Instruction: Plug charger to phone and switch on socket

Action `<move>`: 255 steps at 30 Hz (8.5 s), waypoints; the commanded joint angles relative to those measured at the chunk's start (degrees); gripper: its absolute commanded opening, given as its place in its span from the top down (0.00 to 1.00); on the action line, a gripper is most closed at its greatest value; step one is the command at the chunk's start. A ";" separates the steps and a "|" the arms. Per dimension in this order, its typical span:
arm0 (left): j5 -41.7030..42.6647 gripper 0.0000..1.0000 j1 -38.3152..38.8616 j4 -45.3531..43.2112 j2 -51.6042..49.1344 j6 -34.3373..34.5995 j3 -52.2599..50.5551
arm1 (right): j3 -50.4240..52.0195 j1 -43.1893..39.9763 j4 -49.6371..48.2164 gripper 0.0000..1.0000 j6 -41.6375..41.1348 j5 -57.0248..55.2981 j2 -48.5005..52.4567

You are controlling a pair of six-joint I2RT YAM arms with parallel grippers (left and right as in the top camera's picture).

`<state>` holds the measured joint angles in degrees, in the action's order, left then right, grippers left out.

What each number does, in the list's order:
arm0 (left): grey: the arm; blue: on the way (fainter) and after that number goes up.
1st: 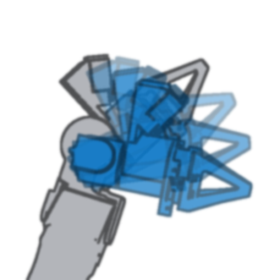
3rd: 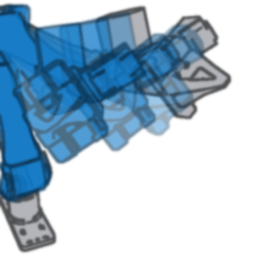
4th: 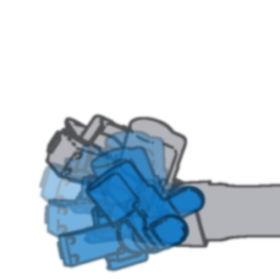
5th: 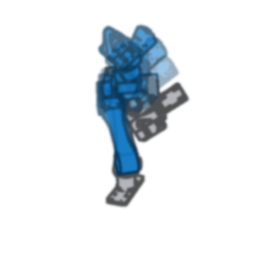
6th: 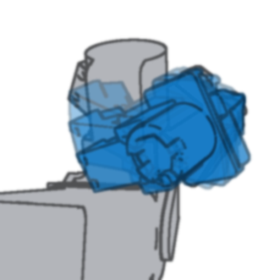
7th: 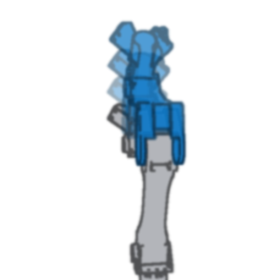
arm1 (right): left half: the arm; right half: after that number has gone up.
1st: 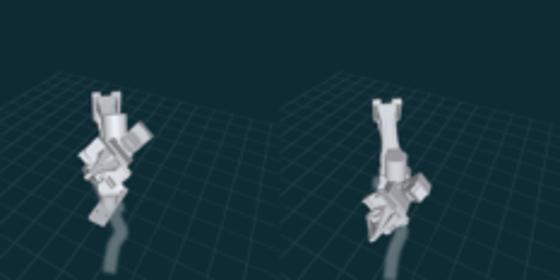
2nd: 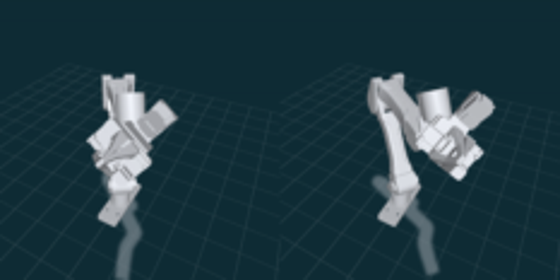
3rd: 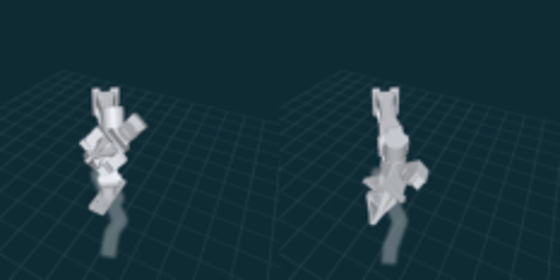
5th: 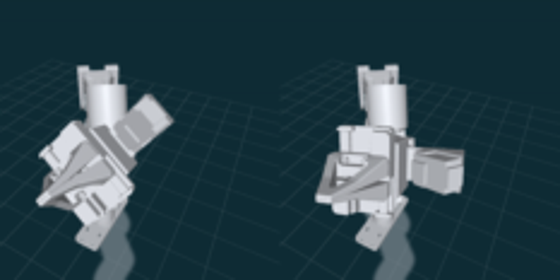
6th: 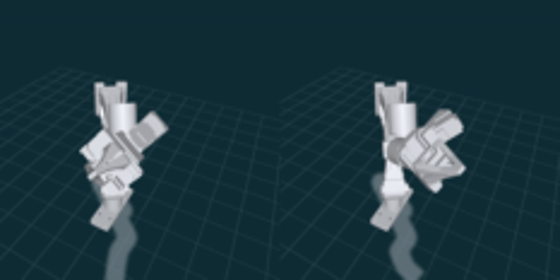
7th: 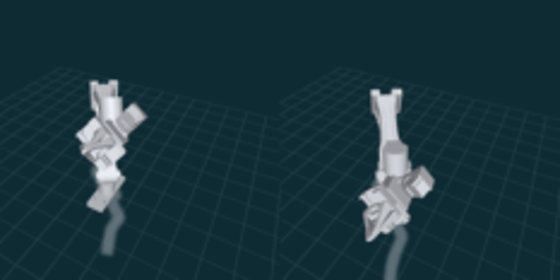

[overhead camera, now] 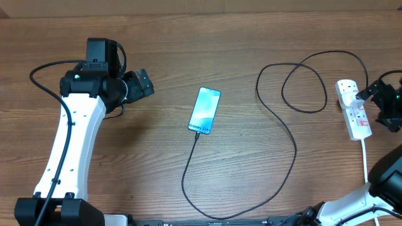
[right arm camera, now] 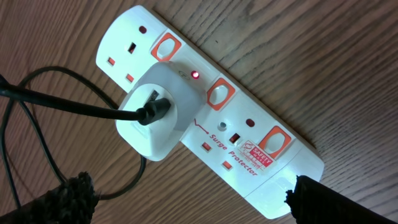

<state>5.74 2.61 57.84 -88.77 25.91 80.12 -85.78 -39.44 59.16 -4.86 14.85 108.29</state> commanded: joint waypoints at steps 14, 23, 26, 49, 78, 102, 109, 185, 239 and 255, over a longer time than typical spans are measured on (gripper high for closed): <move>-0.39 0.00 0.04 0.02 1.03 -0.66 0.61 | 0.33 -0.26 -0.79 0.00 0.46 0.26 -0.15; -0.39 0.00 0.04 0.00 1.03 -0.66 0.61 | 0.33 -0.26 -0.79 0.00 0.44 0.26 -0.15; -0.39 0.00 0.04 0.02 1.05 -0.66 0.61 | 0.33 -0.26 -0.79 0.00 0.44 0.26 -0.15; -0.39 0.00 0.04 0.31 0.92 -0.66 0.61 | 0.33 -0.26 -0.79 0.00 0.44 0.26 -0.15; -0.39 0.00 0.09 -0.24 1.36 -0.66 -0.15 | 0.33 -0.26 -0.79 0.00 0.44 0.26 -0.15; -0.42 0.00 2.45 -37.99 0.85 -0.66 -3.89 | 0.33 -0.26 -0.79 0.00 0.44 0.26 -0.15; -0.37 0.00 6.40 -51.95 3.48 -0.66 -3.91 | 0.33 -0.26 -0.79 0.00 0.44 0.26 -0.15; -0.20 0.00 -2.69 -60.26 88.65 -0.66 -78.88 | 0.33 -0.26 -0.79 0.00 0.44 0.26 -0.15; -3.39 0.00 -2.69 -53.55 88.50 -24.72 -79.84 | 0.33 -0.26 -0.79 0.00 0.44 0.26 -0.15; -3.34 0.00 -2.69 -53.57 88.50 -24.68 -79.84 | 0.33 -0.26 -0.79 0.00 0.46 0.26 -0.15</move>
<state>3.14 0.27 4.12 -0.75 2.74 0.51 -85.69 -39.66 58.54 -4.67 14.81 108.29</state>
